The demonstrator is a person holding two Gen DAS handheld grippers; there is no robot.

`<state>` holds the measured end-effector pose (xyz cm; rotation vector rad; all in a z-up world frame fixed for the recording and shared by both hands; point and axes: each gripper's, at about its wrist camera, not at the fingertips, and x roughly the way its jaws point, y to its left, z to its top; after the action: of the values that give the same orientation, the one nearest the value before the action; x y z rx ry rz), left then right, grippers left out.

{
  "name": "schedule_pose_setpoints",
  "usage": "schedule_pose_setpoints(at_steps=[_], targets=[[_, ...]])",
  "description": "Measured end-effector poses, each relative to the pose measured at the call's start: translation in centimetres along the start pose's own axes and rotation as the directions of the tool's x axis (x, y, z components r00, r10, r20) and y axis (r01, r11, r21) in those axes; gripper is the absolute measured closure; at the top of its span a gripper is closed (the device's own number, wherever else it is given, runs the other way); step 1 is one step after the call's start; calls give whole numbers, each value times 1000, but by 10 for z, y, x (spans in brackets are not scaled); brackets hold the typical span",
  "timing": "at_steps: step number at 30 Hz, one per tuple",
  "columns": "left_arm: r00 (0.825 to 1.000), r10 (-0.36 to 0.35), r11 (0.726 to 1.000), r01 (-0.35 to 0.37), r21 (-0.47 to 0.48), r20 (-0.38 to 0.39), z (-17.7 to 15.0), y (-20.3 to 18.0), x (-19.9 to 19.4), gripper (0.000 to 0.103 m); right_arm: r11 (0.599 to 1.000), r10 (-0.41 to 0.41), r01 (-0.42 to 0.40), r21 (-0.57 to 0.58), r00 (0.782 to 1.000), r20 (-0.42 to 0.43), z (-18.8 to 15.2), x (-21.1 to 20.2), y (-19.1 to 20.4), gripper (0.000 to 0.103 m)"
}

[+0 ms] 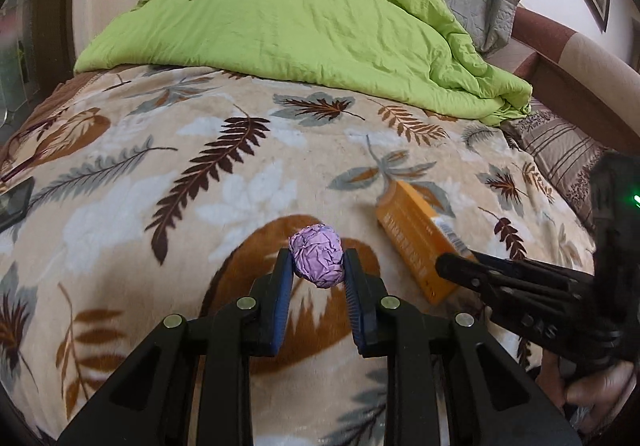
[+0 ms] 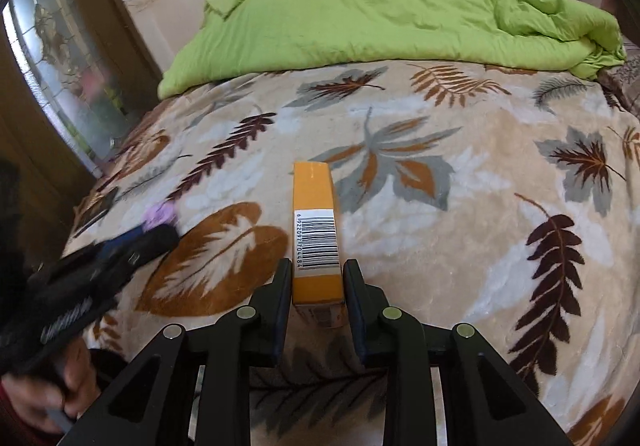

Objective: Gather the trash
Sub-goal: 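Lift the purple ball with the left tool while the right tool lifts the orange box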

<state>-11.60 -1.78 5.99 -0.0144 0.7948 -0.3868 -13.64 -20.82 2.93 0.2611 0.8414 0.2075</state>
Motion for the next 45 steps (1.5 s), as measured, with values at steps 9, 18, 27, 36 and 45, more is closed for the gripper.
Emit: schedule_pose_setpoints(at_steps=[9,18,27,36,45], targets=[[998,46,999,-47,24,37,-19,-4,1,79,998,-47,48,-35,998,29,-4,-6,7,78],[994,85,996,-88,36,69,-19,-4,2,79,1000,-30,29,11,992,121,-1,-27,0,78],[990,112,992,-116,55,81,-18,-4,6,79,1000,-15,16,-11,993,116,0,-24,4,78],[991,105,992,-111,62,86,-18,-6,6,79,1000,-11,12,-9,993,119,-1,-26,3,78],[991,103,992,-109,64,86,-17,-6,7,79,1000,-7,7,-5,992,124,-1,-27,3,78]])
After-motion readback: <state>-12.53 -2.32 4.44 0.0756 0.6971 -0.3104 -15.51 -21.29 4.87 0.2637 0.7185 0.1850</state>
